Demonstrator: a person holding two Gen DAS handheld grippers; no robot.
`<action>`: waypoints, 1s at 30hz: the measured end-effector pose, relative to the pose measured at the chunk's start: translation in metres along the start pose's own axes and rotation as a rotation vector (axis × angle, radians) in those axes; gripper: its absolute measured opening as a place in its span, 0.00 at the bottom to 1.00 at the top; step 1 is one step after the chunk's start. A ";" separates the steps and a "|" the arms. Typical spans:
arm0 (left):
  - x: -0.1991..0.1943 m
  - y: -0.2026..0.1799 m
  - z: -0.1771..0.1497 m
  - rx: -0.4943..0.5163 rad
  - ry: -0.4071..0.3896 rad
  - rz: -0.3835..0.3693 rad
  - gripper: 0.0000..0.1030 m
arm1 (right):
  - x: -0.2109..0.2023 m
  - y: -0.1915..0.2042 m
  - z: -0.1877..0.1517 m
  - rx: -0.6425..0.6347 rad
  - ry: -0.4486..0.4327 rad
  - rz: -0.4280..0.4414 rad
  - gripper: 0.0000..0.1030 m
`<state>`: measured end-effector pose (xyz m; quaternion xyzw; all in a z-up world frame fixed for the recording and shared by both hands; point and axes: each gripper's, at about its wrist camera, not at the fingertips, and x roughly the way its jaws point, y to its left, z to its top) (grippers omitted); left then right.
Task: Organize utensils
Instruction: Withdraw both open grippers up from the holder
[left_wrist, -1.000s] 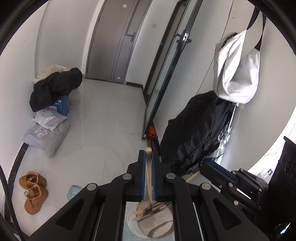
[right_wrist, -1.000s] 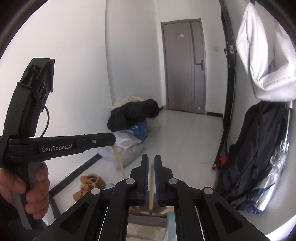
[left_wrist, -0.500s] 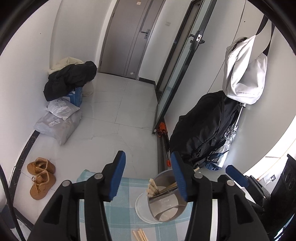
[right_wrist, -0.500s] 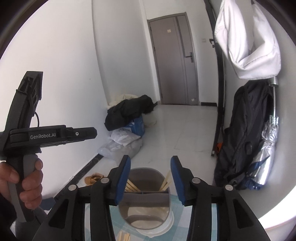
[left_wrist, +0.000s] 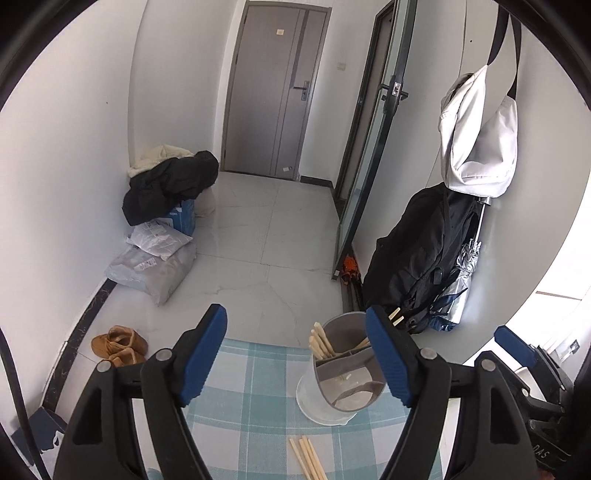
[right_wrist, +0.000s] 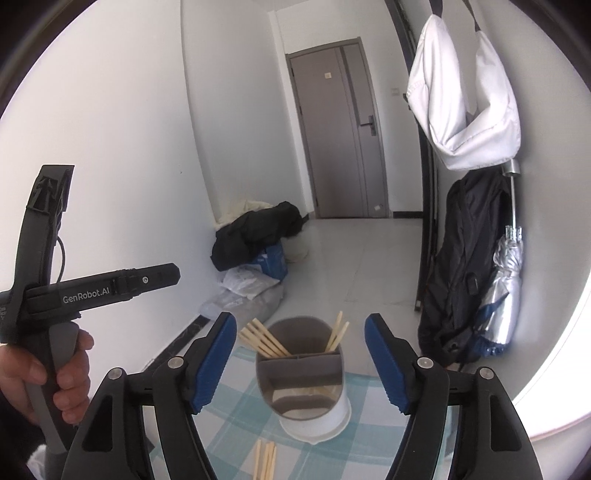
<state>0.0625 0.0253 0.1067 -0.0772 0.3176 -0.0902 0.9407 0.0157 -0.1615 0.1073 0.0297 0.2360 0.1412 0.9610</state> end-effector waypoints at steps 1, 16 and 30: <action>-0.003 0.000 -0.002 0.003 -0.004 0.005 0.77 | -0.004 0.001 -0.002 0.000 -0.005 -0.001 0.72; -0.033 -0.013 -0.038 0.066 -0.087 0.060 0.86 | -0.044 0.009 -0.043 0.027 -0.040 -0.072 0.80; -0.013 -0.001 -0.094 0.021 -0.024 0.066 0.92 | -0.030 0.005 -0.094 0.058 0.057 -0.120 0.80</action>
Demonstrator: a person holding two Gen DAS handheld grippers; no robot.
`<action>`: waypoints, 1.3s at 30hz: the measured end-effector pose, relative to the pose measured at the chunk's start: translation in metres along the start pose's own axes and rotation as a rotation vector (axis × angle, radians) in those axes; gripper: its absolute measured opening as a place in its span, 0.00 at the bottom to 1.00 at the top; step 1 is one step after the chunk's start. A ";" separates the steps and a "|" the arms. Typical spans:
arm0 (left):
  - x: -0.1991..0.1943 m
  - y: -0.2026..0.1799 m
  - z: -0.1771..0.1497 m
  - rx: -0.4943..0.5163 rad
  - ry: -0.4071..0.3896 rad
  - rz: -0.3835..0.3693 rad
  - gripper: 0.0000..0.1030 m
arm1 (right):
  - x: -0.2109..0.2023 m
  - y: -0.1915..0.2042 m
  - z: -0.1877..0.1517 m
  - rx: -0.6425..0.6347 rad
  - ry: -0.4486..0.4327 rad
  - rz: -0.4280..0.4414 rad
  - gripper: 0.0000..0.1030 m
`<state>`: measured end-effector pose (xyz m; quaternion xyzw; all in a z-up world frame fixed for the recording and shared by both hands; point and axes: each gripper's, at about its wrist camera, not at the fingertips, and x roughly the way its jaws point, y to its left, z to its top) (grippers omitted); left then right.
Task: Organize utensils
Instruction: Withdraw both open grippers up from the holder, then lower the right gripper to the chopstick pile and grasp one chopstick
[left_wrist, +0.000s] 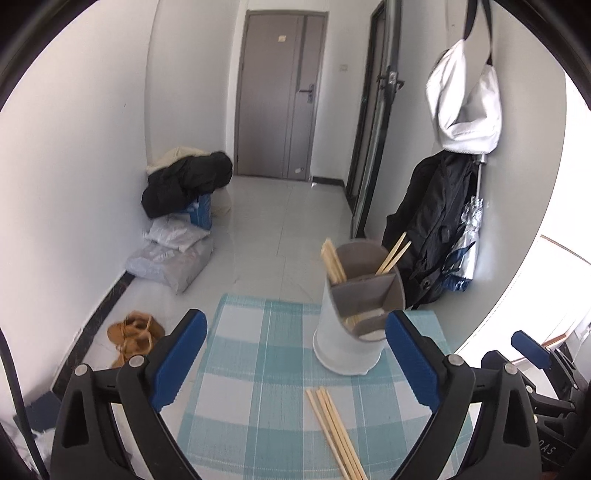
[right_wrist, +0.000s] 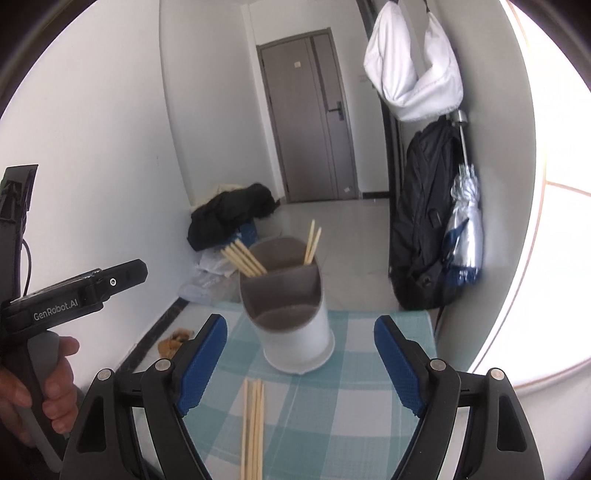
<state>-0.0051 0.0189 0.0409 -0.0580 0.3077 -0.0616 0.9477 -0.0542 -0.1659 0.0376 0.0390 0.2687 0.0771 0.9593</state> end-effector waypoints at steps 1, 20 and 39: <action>0.003 0.001 -0.005 -0.011 0.013 -0.003 0.92 | 0.004 0.001 -0.004 0.000 0.016 -0.004 0.80; 0.060 0.037 -0.056 -0.089 0.199 0.049 0.92 | 0.076 0.012 -0.062 -0.044 0.329 0.027 0.80; 0.072 0.071 -0.044 -0.212 0.225 0.046 0.92 | 0.156 0.042 -0.099 -0.166 0.534 0.005 0.73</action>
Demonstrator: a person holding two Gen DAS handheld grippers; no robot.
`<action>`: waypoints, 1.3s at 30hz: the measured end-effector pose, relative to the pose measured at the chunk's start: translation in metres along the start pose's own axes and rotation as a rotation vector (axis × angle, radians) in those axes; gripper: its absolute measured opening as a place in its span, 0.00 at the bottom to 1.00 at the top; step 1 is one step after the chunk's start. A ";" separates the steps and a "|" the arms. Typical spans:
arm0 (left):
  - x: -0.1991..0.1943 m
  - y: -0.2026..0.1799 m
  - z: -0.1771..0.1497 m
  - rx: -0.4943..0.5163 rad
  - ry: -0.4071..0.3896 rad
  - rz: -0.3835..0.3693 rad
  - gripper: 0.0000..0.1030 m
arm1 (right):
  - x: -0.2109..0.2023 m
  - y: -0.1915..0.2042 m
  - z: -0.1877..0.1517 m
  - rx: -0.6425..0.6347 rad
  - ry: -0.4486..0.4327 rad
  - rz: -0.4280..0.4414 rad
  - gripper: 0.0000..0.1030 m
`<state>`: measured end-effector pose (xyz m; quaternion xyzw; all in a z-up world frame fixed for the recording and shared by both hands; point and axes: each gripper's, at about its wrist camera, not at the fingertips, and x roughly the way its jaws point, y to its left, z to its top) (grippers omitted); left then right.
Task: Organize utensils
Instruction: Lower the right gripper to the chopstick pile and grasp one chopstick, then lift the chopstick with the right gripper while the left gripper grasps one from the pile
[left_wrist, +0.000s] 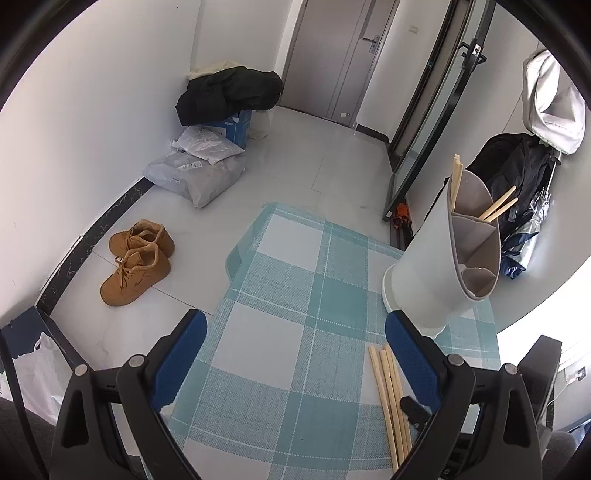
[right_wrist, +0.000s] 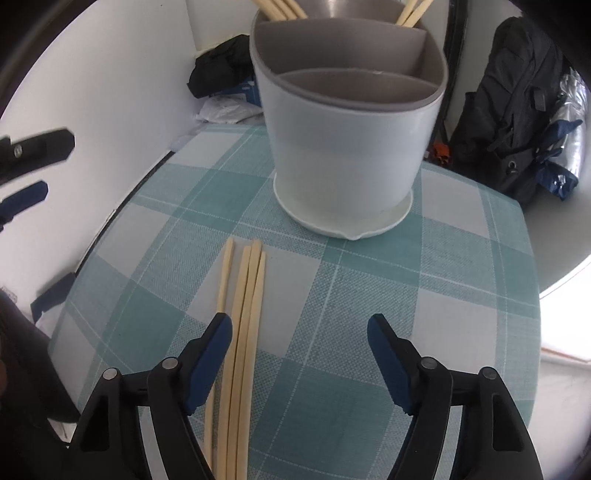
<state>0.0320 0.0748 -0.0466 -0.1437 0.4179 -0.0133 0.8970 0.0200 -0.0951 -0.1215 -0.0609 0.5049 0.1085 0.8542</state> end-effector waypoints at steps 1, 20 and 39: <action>0.000 0.001 0.000 -0.003 0.003 -0.002 0.92 | 0.002 0.001 -0.002 -0.005 0.007 0.001 0.71; 0.008 0.023 0.007 -0.114 0.076 -0.043 0.92 | 0.009 0.016 0.004 -0.085 0.061 -0.069 0.43; 0.016 0.029 0.002 -0.140 0.157 -0.061 0.92 | -0.005 0.024 -0.010 -0.210 0.149 0.032 0.05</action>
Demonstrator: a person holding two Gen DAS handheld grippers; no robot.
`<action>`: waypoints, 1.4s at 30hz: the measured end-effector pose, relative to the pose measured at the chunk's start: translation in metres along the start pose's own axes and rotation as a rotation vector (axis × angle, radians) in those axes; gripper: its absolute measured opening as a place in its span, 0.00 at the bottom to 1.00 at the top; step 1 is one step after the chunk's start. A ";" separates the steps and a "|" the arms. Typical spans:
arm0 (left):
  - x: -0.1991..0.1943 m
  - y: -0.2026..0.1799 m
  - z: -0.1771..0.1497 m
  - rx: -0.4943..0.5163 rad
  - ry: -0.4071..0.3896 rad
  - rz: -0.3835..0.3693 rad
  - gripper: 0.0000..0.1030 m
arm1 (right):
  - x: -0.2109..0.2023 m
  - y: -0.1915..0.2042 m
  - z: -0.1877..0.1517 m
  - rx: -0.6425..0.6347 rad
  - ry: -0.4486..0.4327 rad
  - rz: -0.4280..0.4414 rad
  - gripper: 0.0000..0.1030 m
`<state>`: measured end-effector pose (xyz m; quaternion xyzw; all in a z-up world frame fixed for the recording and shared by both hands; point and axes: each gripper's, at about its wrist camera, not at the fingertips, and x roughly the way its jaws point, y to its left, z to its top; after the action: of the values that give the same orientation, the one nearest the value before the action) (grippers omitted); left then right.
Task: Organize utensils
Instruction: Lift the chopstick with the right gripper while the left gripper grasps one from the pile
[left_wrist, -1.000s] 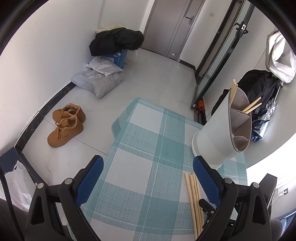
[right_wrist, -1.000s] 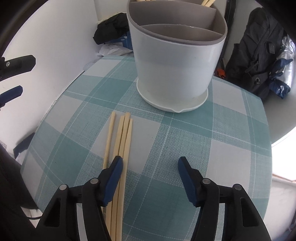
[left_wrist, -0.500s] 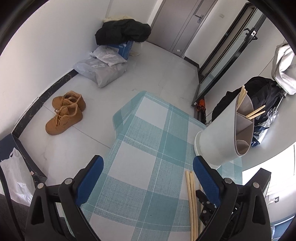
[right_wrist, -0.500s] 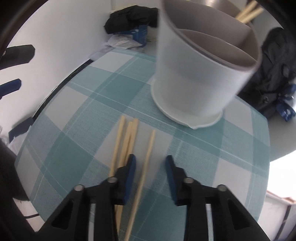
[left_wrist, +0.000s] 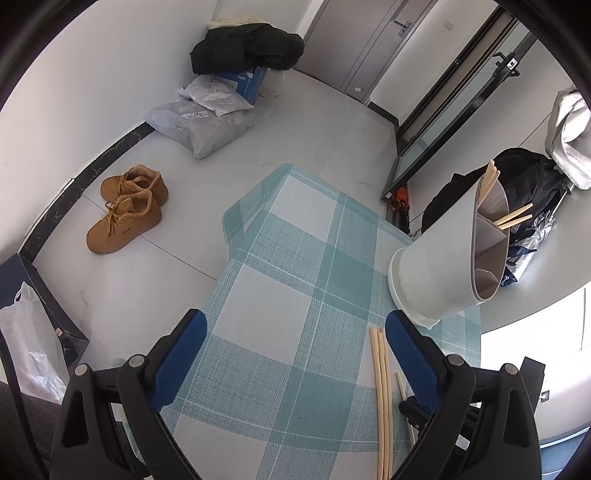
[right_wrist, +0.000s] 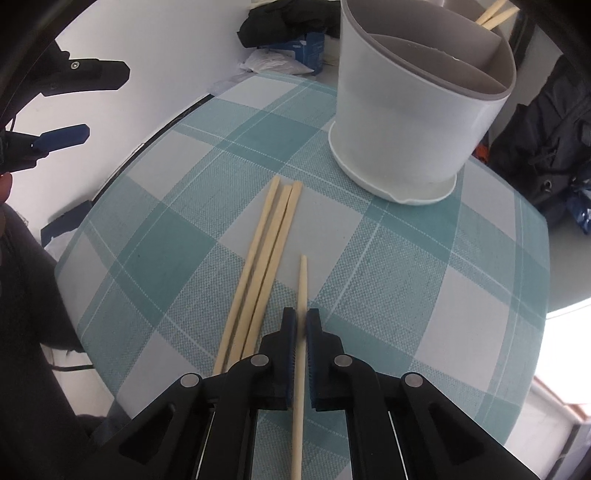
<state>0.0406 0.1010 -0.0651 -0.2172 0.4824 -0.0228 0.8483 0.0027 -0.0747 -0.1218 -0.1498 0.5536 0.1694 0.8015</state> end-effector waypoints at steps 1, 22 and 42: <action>0.001 -0.001 0.000 0.006 0.000 0.008 0.92 | 0.001 0.001 0.002 -0.003 -0.008 -0.007 0.06; 0.055 -0.038 -0.041 0.194 0.197 0.122 0.92 | -0.026 -0.103 0.001 0.484 -0.294 0.291 0.03; 0.070 -0.053 -0.052 0.289 0.211 0.265 0.92 | -0.082 -0.136 -0.035 0.563 -0.496 0.367 0.03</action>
<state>0.0436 0.0174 -0.1238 -0.0244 0.5846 -0.0029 0.8109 0.0062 -0.2207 -0.0496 0.2215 0.3862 0.1826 0.8766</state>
